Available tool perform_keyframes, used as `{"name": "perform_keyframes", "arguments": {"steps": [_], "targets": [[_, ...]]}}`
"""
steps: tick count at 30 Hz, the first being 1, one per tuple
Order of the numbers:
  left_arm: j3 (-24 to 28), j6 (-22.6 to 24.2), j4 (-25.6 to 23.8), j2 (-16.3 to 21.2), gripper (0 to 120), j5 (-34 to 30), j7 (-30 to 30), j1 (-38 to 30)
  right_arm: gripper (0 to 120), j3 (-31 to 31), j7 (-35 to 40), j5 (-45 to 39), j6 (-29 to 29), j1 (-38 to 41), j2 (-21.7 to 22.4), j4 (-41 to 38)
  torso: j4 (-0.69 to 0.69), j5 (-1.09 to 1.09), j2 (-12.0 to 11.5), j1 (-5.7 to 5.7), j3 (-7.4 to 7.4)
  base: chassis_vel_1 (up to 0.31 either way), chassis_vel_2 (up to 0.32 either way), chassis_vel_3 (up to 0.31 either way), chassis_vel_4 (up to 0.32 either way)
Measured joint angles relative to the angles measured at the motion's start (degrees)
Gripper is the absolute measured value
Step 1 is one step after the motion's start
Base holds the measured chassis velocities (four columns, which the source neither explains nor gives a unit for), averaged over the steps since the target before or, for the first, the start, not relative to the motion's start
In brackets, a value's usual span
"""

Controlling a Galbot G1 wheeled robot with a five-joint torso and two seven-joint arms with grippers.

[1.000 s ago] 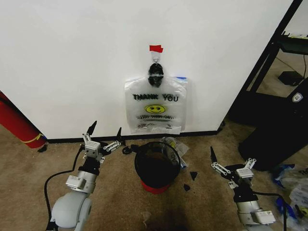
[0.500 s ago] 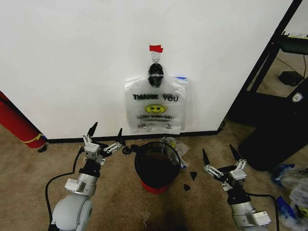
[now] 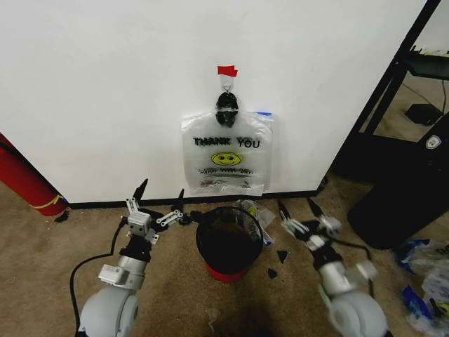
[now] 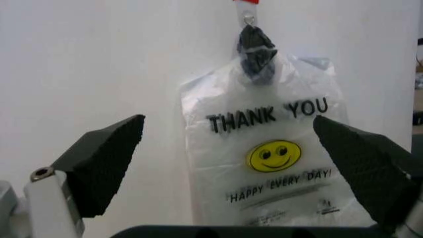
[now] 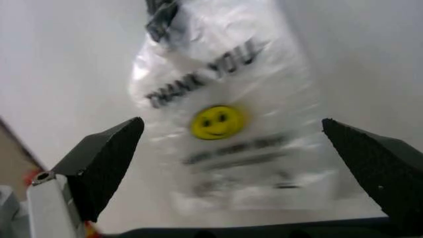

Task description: Pick up the garbage bag from the wall and place it over the trash bin.

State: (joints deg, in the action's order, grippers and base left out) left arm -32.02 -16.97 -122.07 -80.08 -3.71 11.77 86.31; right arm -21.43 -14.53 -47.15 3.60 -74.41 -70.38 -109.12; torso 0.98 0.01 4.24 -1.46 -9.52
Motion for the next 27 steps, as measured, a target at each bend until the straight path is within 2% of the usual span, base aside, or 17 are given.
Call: {"name": "perform_keyframes", "arguments": {"steps": [2,4,7,12,20,27], "targets": [[-0.13,0.0,-0.15,-0.08,100,0.31,0.0,0.3,100,1.52,-0.73,-2.88,-0.7,2.08,0.25,1.62,-0.02,-0.01,0.0,0.0,0.0,0.0,0.0,0.0,0.0],[-0.62,0.0,-0.39,-0.15,100,0.92,0.02,1.08,100,5.73,-3.0,-11.12,-1.93,8.76,0.32,6.73,0.0,-0.01,0.0,0.0,-0.01,0.0,0.0,0.0,0.0],[-1.29,0.0,-0.58,-0.17,100,1.31,-0.07,2.02,100,9.12,-5.2,-17.98,-1.98,15.73,-1.4,12.28,-0.01,-0.02,0.0,0.0,-0.01,0.0,0.0,0.0,0.0],[-1.96,-0.01,-0.66,-0.17,100,1.49,-0.14,2.57,100,10.6,-7.27,-21.18,-0.73,21.14,-4.04,16.83,-0.01,-0.02,0.0,0.0,-0.01,0.0,0.0,0.0,0.0],[-3.66,-0.02,-0.92,-0.25,100,1.71,-0.31,3.47,100,12.48,-13.01,-24.47,0.54,35.43,-13.39,27.78,-0.01,-0.04,0.0,0.0,0.0,0.0,0.0,0.0,0.0],[-4.02,-0.2,-0.58,-0.81,100,1.71,-0.45,3.34,100,12.49,-14.24,-24.09,0.53,38.13,-15.7,30.2,0.01,-0.03,0.0,0.0,0.0,0.0,0.0,0.0,0.0]]}}
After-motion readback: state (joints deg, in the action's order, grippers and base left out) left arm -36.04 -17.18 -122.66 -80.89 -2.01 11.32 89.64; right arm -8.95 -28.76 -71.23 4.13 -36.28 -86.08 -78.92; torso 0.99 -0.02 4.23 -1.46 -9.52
